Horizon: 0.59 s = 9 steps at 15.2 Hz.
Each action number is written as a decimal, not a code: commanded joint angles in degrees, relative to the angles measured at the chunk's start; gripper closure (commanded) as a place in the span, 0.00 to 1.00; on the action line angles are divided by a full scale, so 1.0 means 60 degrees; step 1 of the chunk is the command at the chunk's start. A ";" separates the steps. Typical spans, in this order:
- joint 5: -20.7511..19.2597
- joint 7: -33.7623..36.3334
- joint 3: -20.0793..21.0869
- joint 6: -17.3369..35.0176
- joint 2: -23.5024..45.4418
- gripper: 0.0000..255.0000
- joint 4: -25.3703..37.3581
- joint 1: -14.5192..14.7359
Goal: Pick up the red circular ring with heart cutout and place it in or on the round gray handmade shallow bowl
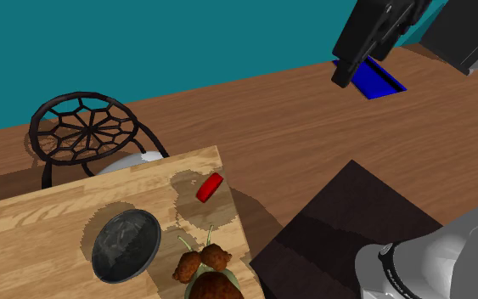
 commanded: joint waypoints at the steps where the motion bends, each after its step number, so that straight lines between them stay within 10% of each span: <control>1: 0.0000 0.0000 0.0000 0.0000 0.0000 0.00 0.0000 0.0000; 9: 0.0919 0.2149 0.1089 0.2488 0.0573 0.00 -0.1831 -0.0190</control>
